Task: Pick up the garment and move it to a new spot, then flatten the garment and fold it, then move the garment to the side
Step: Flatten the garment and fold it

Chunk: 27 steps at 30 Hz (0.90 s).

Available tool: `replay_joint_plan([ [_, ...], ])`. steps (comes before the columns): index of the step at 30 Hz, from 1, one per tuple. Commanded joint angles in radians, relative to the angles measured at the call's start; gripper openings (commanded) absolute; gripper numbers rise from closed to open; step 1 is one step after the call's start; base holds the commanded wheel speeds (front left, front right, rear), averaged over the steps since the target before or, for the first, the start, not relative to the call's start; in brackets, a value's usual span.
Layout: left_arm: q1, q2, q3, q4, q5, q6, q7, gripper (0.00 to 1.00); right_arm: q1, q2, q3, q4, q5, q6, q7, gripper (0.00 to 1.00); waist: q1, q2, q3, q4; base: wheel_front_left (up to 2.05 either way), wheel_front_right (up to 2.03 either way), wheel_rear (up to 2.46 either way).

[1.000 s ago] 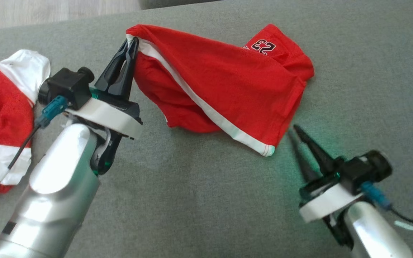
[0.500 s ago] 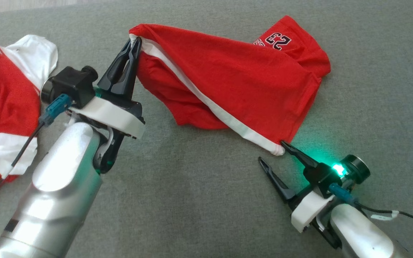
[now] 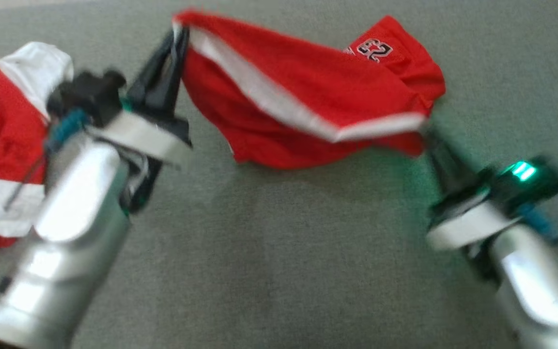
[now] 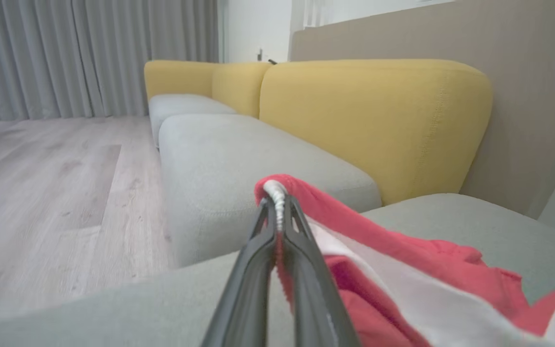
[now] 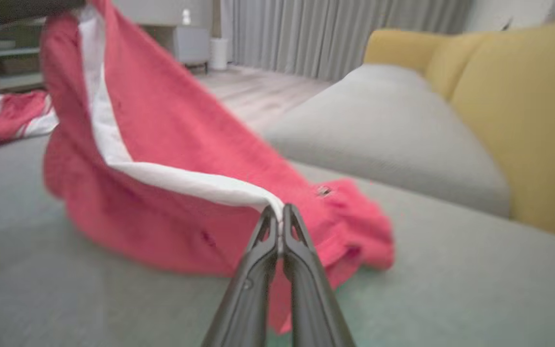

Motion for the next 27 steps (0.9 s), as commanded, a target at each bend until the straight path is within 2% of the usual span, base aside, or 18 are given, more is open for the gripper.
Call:
replay_joint_plan([
  [1, -0.114, 0.047, 0.033, -0.048, 0.02, -0.005, 0.01, 0.0, -0.062, -0.026, -0.02, -0.057, -0.012, 0.008, -0.004, 0.0, 0.0, 0.0, 0.025, -0.021, 0.0, 0.0, 0.0],
  [4, -0.235, 0.053, 0.022, -0.07, 0.047, -0.01, 0.038, 0.0, -0.212, -0.106, -0.071, -0.087, -0.02, 0.008, -0.004, 0.0, 0.0, 0.0, 0.067, -0.047, 0.0, 0.0, 0.0],
  [8, -0.441, 0.032, -0.003, -0.054, 0.089, -0.017, 0.056, 0.0, -0.49, -0.242, -0.074, -0.032, -0.001, 0.008, -0.004, 0.0, 0.0, 0.0, 0.146, -0.083, 0.0, 0.0, 0.0],
  [12, -0.642, -0.007, -0.029, 0.005, 0.141, -0.02, 0.0, 0.0, -0.743, -0.343, -0.09, 0.017, 0.022, 0.008, -0.004, 0.0, 0.0, 0.0, 0.211, -0.111, 0.0, 0.0, 0.0],
  [15, -0.736, -0.031, -0.038, 0.041, 0.166, -0.022, -0.048, 0.0, -0.842, -0.385, -0.106, -0.005, 0.015, 0.008, -0.004, 0.0, 0.0, 0.0, 0.237, -0.132, 0.0, 0.0, 0.0],
  [18, -0.756, -0.032, -0.046, 0.044, 0.179, -0.022, -0.066, 0.0, -0.846, -0.398, -0.11, -0.034, 0.009, 0.008, -0.004, 0.0, 0.0, 0.0, 0.239, -0.146, 0.0, 0.0, 0.0],
  [21, -0.705, -0.021, -0.056, 0.005, 0.185, -0.023, -0.075, 0.0, -0.771, -0.413, -0.122, -0.084, 0.019, 0.008, -0.004, 0.0, 0.0, 0.0, 0.234, -0.156, 0.0, 0.0, 0.0],
  [27, -0.378, 0.065, -0.042, -0.211, 0.22, -0.008, -0.076, 0.0, -0.413, -0.384, -0.193, -0.227, 0.042, 0.008, -0.004, 0.0, 0.0, 0.0, 0.209, -0.169, 0.0, 0.0, 0.0],
])
